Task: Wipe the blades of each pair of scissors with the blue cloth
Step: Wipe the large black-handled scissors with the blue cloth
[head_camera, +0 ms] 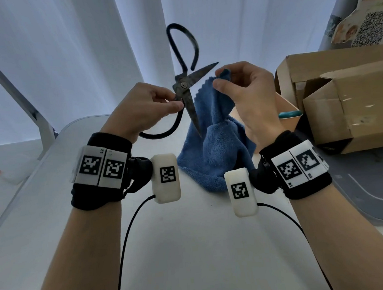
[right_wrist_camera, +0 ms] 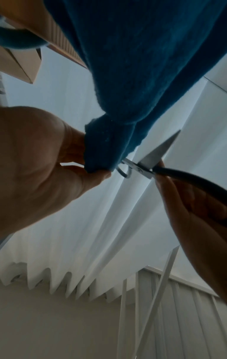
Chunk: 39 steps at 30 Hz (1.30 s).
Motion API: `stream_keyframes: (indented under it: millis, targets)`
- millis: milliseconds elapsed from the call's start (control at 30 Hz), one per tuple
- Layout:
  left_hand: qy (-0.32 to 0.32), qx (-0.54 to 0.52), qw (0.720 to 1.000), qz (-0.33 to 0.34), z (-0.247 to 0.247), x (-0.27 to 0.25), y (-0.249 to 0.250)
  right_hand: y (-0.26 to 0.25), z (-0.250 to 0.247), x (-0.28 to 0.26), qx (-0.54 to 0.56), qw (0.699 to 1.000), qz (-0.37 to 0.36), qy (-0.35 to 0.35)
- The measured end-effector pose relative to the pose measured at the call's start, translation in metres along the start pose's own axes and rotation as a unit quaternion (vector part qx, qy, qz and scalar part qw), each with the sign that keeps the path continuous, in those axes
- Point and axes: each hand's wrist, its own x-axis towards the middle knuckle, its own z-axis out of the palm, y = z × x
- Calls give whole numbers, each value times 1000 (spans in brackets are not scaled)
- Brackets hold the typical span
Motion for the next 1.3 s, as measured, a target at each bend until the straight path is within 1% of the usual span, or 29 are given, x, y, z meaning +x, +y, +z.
stream_keyframes:
  millis: [100, 233, 333, 500, 533, 633, 700, 767, 867, 900, 933, 1033, 1100, 1167, 1233, 1300]
  targets:
    - [-25, 12, 1000, 4, 6, -2, 5, -8, 6, -7, -3, 999, -29, -20]
    - [-53, 22, 998, 22, 13, -3, 9, -11, 11, -14, -40, 994, -53, -81]
    - [-49, 25, 998, 24, 15, -3, 8, -9, 13, -15, -108, 986, -67, -109]
    - [-47, 31, 998, 15, 14, -1, 4, -3, 16, -15, -141, 977, -53, -154]
    - [-48, 30, 998, 16, 14, 0, 3, -2, 16, -14, -141, 978, -53, -148]
    - [-53, 26, 998, 22, 15, -1, 5, -3, 13, -12, -121, 986, -63, -95]
    - [-56, 27, 998, 28, 17, -1, 7, -5, 11, -13, -103, 989, -75, -76]
    - [-57, 26, 998, 27, 18, 0, 6, -5, 11, -13, -109, 987, -76, -87]
    - [-54, 27, 998, 19, 16, 2, 2, -3, 13, -13, -128, 979, -62, -146]
    - [-53, 28, 998, 18, 14, 2, 1, -3, 14, -13, -135, 977, -60, -152]
    - [-55, 29, 998, 19, 13, 1, 1, -2, 14, -13, -138, 978, -61, -146]
    - [-64, 26, 997, 27, 14, 1, 3, -1, 12, -12, -117, 986, -70, -93]
    - [-71, 24, 997, 29, 17, 2, 3, -1, 11, -13, -105, 989, -72, -77]
    - [-66, 23, 997, 22, 17, 3, 1, -1, 12, -14, -116, 987, -63, -92]
    - [-61, 26, 998, 15, 15, 4, -2, -1, 15, -14, -132, 981, -55, -133]
    - [-61, 24, 998, 14, 12, 4, -3, -1, 16, -14, -139, 979, -52, -140]
